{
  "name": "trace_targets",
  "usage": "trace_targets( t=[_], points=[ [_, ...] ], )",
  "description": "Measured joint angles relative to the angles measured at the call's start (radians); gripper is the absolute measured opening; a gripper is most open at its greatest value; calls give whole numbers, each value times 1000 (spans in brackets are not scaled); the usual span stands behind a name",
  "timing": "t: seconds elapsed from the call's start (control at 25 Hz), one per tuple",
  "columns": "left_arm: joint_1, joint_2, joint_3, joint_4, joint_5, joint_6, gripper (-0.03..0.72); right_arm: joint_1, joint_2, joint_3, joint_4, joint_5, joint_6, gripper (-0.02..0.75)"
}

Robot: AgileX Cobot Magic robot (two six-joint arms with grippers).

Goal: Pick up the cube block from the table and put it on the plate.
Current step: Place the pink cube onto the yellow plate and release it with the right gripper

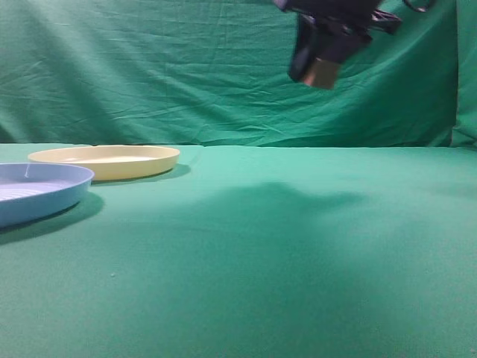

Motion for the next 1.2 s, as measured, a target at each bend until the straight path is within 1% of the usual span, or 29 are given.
trace_targets(
  t=[0.16,0.36,0.4,0.44,0.52,0.6,0.64,0.68,0.72,0.76,0.84,0.92,0.96,1.0,1.08,1.2],
  points=[
    [0,0,0,0,0,0,0,63,175,-154,0,-12,-36,240],
    [0,0,0,0,0,0,0,88,267,-195,9,-81,-38,240],
    [0,0,0,0,0,0,0,88,272,-197,17,-92,-38,319],
    [0,0,0,0,0,0,0,88,275,-197,25,-97,-38,376],
    [0,0,0,0,0,0,0,88,275,-197,34,-103,-38,549],
    [0,0,0,0,0,0,0,88,275,-203,36,-94,-38,638],
    [0,0,0,0,0,0,0,88,275,-205,36,-76,-38,661],
    [0,0,0,0,0,0,0,88,268,-207,33,-45,-38,643],
    [0,0,0,0,0,0,0,86,256,-212,23,-3,-38,643],
    [0,0,0,0,0,0,0,84,240,-218,11,40,-38,602],
    [0,0,0,0,0,0,0,67,182,-229,-12,163,-24,460],
    [0,0,0,0,0,0,0,46,110,-241,-34,279,31,229],
    [0,0,0,0,0,0,0,31,70,-245,-39,339,71,135],
    [0,0,0,0,0,0,0,19,30,-247,-44,392,108,87],
    [0,0,0,0,0,0,0,-11,-36,-247,-54,481,168,0],
    [0,0,0,0,0,0,0,-31,-127,-247,-114,573,232,0]
  ],
)
